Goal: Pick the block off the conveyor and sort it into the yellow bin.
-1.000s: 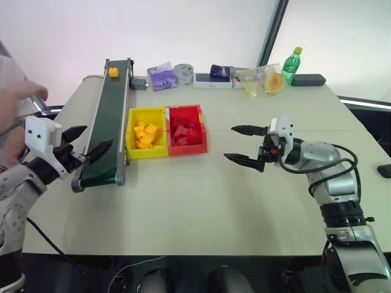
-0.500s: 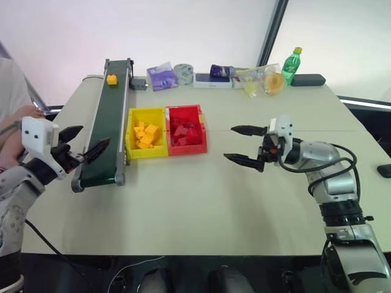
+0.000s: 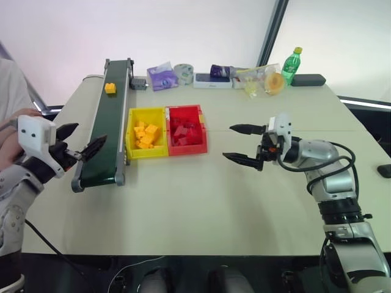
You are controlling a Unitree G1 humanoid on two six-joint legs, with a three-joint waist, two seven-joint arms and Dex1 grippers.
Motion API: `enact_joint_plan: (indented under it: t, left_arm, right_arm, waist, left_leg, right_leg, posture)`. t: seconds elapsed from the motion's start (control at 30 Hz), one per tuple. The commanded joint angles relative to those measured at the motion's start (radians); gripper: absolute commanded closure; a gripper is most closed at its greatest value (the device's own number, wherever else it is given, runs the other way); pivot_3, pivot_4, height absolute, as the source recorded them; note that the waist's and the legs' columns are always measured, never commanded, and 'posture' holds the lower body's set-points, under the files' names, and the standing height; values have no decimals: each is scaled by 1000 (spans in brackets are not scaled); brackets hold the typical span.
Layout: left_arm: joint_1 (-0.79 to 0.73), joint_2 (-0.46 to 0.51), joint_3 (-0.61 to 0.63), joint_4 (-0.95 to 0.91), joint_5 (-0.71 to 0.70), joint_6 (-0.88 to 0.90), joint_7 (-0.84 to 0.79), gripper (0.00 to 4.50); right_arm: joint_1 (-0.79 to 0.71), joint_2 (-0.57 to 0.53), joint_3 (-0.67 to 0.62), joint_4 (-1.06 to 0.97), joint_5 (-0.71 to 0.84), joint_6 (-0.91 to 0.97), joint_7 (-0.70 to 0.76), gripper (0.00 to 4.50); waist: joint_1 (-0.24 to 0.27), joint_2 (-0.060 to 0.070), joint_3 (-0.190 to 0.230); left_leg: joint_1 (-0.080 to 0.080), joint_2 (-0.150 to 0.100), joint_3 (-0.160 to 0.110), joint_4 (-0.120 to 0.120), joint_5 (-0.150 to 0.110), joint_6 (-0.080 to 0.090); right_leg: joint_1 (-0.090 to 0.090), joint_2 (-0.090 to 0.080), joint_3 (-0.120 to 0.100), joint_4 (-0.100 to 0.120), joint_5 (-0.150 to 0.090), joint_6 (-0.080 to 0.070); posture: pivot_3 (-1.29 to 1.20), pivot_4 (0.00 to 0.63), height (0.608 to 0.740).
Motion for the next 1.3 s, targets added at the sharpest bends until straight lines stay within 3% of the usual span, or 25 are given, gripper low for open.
enact_joint_plan:
  t: [0.03, 0.97, 1.1, 1.3]
  left_arm:
    - [-16, 3, 21, -11, -1, -26, -2, 27]
    - [-16, 3, 7, -14, -5, -18, -5, 27]
    - [-43, 19, -37, -26, 60, 97, 129, 27]
    - [-174, -78, -65, -51, 99, 271, 377, 27]
  right_arm:
    - [-16, -4, -17, -16, 9, -13, 1, 0]
    - [-5, -6, -18, -22, 8, -15, -2, 0]
    - [-15, -10, -15, -22, 12, -7, 7, 0]
    - [-41, 12, 4, -35, 19, 11, 13, 0]
  waist:
    - [0, 0, 0]
    - [0, 0, 0]
    - [1, 0, 0]
    - [3, 0, 0]
  left_leg:
    - [0, 0, 0, 0, 0, 0]
    - [0, 0, 0, 0, 0, 0]
    - [0, 0, 0, 0, 0, 0]
    - [0, 0, 0, 0, 0, 0]
  right_leg:
    - [0, 0, 0, 0, 0, 0]
    - [0, 0, 0, 0, 0, 0]
    - [0, 0, 0, 0, 0, 0]
    - [0, 0, 0, 0, 0, 0]
  posture:
    - [0, 150, 740]
    - [0, 150, 740]
    - [0, 150, 740]
    - [0, 150, 740]
